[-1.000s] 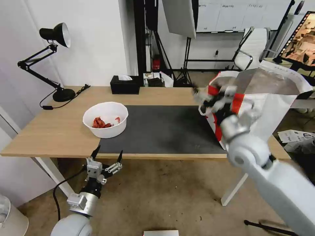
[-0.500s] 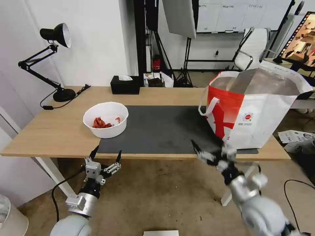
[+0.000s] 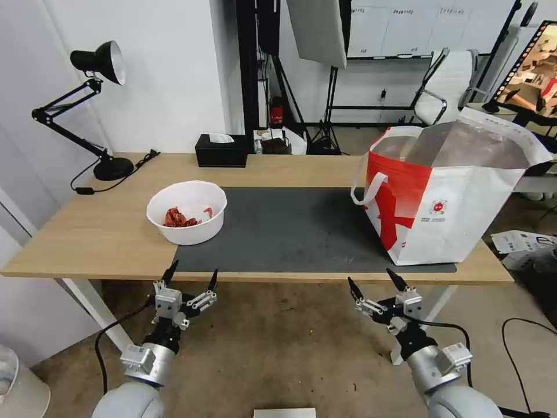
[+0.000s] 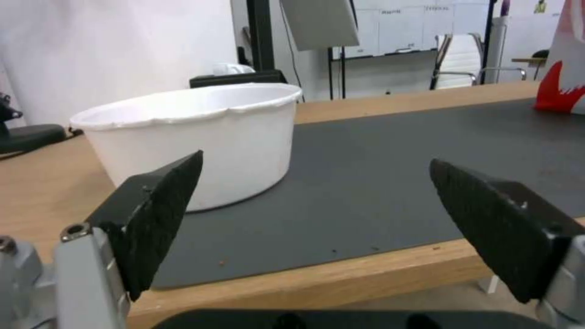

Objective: Pick up the trash from the table and place it into the takeout bag.

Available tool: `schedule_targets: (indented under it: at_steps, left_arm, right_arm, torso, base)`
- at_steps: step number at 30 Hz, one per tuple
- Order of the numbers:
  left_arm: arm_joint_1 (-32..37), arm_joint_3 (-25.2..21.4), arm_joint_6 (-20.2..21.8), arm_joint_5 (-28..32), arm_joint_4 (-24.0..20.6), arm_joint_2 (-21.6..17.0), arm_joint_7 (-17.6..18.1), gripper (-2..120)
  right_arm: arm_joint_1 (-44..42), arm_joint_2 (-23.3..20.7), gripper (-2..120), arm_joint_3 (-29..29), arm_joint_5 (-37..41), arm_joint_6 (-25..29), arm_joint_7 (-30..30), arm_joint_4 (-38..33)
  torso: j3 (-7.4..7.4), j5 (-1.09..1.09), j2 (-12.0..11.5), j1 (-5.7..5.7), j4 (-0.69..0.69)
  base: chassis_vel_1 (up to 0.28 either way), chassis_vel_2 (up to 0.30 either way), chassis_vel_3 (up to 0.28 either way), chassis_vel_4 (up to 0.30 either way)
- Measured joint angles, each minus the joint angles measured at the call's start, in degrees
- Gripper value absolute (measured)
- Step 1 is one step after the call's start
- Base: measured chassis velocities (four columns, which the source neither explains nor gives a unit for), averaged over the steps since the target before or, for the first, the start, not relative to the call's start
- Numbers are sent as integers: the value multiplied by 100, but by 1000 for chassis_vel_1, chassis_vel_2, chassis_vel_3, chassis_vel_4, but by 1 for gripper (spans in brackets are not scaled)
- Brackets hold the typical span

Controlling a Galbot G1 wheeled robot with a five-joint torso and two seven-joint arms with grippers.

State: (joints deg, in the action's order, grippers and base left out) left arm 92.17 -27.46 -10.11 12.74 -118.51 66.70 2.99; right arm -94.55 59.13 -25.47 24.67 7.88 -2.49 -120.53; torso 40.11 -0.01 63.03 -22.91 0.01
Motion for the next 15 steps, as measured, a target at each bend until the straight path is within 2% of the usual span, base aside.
schedule_targets:
  at_steps: [3, 6, 7, 9, 10, 11, 12, 13, 15]
  left_arm:
    - [-155, -42, 122, 135, -6, -111, 135, 100]
    - [-686, -246, 627, 882, -139, -659, 669, 100]
    - [-686, -246, 627, 882, -139, -659, 669, 100]
    - [-944, -411, 950, 1617, -188, -1167, 1178, 100]
    - [-1268, -392, 1242, 2255, -98, -1600, 1403, 100]
    - [-1594, -320, 1430, 2720, 53, -1900, 1520, 100]
    - [-1594, -320, 1430, 2720, 53, -1900, 1520, 100]
    - [-2053, -202, 1655, 3250, 279, -2208, 1611, 100]
    - [-2840, 70, 2099, 4140, 701, -2586, 1662, 100]
  right_arm:
    - [10, -3, 100, 3, 5, -6, -4, 1]
    - [19, -7, 100, 8, 13, -14, -9, 3]
    - [19, -7, 100, 8, 13, -14, -9, 3]
    - [24, -8, 100, 10, 20, -17, -12, 5]
    - [29, -9, 100, 11, 20, -18, -12, 5]
    - [29, -9, 100, 12, 22, -19, -12, 5]
    - [29, -9, 100, 12, 22, -19, -12, 5]
    - [31, -9, 100, 13, 23, -19, -13, 5]
    - [33, -10, 100, 14, 25, -22, -14, 5]
  torso:
    - [0, 0, 0, 0, 0]
    - [0, -2, 0, -1, -2]
    - [0, -2, 0, -1, -2]
    - [1, 1, -1, -1, 2]
    - [0, 0, 0, -1, 3]
    - [0, -1, 0, 0, 2]
    - [0, -1, 0, 0, 2]
    - [0, -1, 0, -1, -1]
    - [1, 2, -1, -2, -3]
  base:
    - [0, 0, 0, 0]
    - [0, 0, 0, 0]
    - [0, 0, 0, 0]
    - [0, 0, 0, 0]
    - [0, 0, 0, 0]
    - [0, 0, 0, 0]
    - [0, 0, 0, 0]
    - [0, 0, 0, 0]
    - [0, 0, 0, 0]
